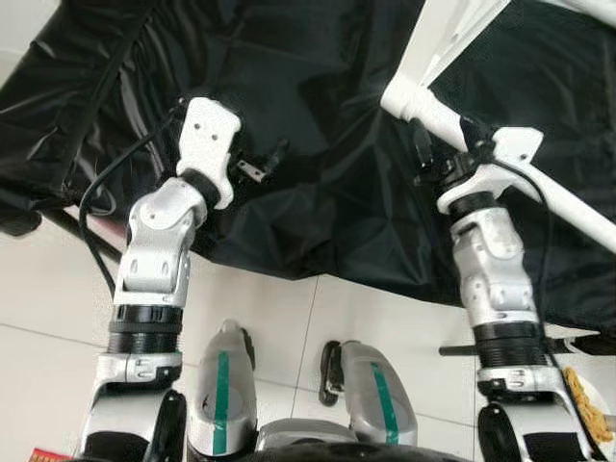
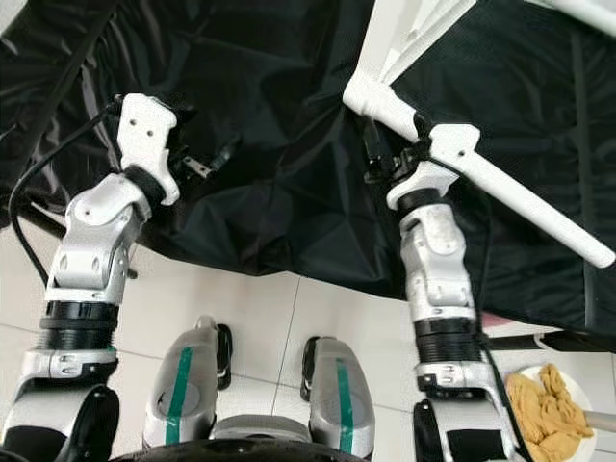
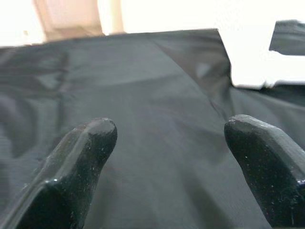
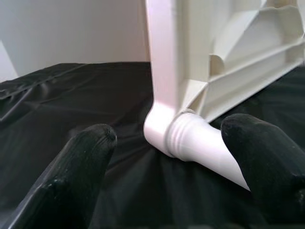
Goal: Building children table
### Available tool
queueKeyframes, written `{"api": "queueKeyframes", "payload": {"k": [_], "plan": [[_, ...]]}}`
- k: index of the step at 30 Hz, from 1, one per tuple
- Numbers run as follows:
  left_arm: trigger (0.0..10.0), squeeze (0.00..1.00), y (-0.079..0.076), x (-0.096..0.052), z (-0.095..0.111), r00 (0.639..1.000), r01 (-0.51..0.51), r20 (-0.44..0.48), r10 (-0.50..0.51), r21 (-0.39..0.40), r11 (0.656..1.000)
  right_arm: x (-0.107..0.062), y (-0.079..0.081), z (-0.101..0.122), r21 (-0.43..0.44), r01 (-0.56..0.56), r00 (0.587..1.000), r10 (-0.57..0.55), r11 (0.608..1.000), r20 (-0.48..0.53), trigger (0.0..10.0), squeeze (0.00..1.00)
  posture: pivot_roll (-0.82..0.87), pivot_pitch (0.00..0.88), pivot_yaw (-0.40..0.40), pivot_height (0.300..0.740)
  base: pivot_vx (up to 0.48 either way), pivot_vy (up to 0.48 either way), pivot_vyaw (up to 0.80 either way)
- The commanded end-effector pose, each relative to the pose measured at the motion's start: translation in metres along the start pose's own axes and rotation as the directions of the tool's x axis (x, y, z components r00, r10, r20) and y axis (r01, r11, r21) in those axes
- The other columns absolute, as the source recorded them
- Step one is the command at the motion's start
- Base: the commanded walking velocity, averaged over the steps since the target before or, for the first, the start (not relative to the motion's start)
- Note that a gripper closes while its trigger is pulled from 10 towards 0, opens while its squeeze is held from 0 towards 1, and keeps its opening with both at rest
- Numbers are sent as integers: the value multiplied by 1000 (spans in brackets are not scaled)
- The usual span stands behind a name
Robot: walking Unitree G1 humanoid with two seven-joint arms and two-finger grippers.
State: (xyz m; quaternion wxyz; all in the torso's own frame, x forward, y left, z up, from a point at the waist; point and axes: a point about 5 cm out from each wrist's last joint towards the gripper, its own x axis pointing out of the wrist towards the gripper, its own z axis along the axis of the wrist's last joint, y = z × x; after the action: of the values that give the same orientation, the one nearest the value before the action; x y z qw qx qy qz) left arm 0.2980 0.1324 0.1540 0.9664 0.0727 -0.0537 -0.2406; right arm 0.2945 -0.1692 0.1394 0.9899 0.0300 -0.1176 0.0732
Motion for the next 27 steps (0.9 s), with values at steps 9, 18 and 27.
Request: {"api": "queueKeyframes", "payload": {"k": [9,18,27], "plan": [[10000,0,9,-15,-32,905,-425,-24,424,-44,904,-8,13,-23,-25,46,999,-47,999,-22,10000,0,73,0,-34,740,0,0,0],[10000,0,0,-19,-34,923,-381,29,383,-67,922,-8,0,-27,-76,119,993,-119,990,-4,10000,0,87,0,-53,740,0,0,0],[10000,0,-6,-22,-32,928,-362,67,367,-73,929,-9,-9,-29,-102,152,988,-153,983,-1,10000,0,106,11,-67,740,0,0,0]]}}
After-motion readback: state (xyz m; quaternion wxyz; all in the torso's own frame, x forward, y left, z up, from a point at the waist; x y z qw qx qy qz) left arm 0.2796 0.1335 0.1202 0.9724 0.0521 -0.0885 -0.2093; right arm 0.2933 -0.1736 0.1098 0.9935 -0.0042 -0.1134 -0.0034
